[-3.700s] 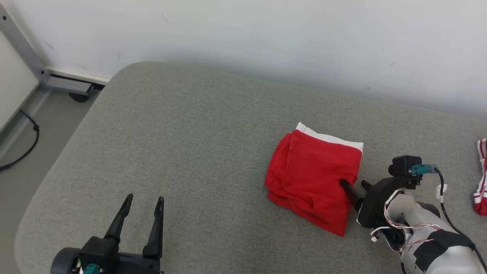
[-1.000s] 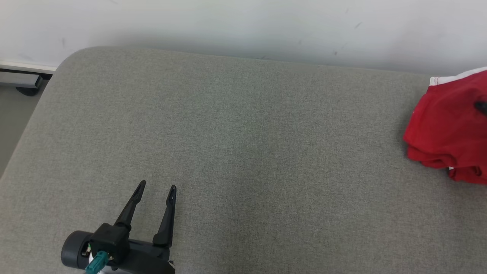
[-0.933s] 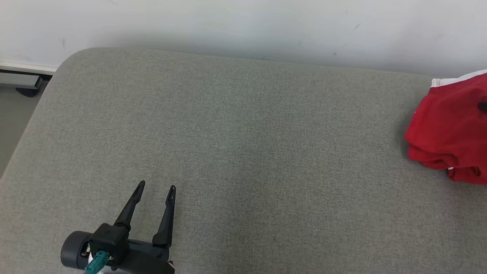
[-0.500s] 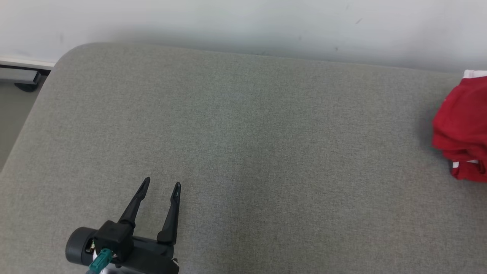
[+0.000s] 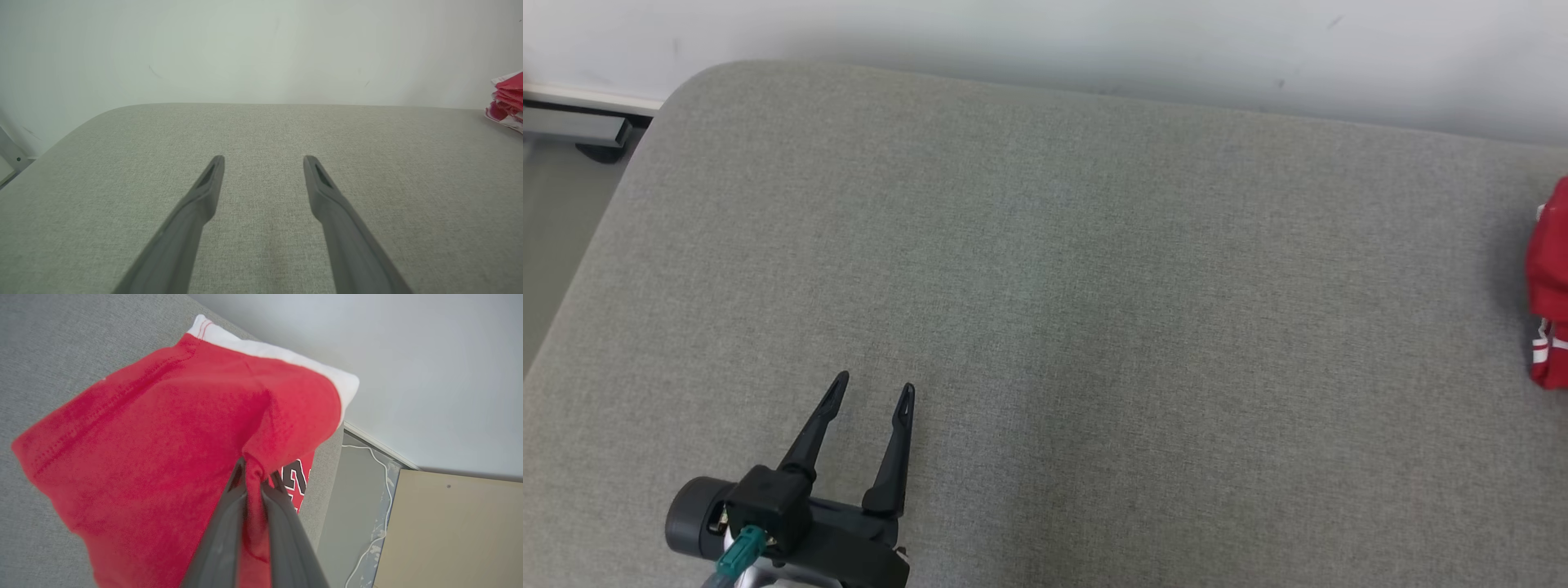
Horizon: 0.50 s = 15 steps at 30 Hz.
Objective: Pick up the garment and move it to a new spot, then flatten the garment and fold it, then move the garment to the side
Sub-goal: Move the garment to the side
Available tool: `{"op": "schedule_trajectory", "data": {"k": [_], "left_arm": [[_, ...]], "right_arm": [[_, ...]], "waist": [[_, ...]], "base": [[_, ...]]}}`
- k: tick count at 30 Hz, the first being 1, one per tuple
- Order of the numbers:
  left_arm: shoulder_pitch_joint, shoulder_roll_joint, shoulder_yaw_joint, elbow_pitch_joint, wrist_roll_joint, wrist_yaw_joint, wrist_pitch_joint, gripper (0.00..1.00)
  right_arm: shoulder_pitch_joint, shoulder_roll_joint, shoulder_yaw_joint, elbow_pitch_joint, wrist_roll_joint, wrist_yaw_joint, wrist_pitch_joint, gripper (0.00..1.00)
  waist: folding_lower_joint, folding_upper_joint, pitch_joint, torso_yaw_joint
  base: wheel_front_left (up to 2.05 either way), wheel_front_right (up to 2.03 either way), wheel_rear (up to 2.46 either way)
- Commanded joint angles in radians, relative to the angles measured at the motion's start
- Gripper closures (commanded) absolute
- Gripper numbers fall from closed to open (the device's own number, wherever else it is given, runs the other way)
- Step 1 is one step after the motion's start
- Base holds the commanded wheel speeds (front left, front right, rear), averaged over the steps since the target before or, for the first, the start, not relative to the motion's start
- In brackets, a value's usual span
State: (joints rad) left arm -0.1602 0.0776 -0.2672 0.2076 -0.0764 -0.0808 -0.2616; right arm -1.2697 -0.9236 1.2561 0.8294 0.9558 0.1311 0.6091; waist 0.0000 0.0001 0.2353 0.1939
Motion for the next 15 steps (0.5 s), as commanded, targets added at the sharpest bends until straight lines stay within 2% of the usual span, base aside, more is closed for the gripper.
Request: {"op": "schedule_trajectory", "data": {"k": [1,5,15], "left_arm": [[-0.016,0.002,0.001,-0.002,0.006,-0.003,-0.004,0.00],[-0.017,-0.001,-0.002,-0.001,0.005,-0.001,-0.004,0.00],[-0.024,-0.005,-0.002,0.000,0.003,-0.002,-0.004,0.00]], "right_arm": [[-0.012,-0.018,0.042,0.010,-0.026,-0.001,0.019,1.00],[-0.013,-0.030,0.043,0.027,-0.049,-0.001,0.073,1.00],[-0.019,-0.041,0.044,0.025,-0.098,-0.001,0.077,1.00]], "waist": [[0.0000,-0.0001,0.008,0.007],[0.0000,-0.0001,0.015,0.014],[0.0000,-0.0001,0.028,0.021]], "base": [[0.00,0.00,0.00],[0.00,0.00,0.00],[0.00,0.00,0.00]]}}
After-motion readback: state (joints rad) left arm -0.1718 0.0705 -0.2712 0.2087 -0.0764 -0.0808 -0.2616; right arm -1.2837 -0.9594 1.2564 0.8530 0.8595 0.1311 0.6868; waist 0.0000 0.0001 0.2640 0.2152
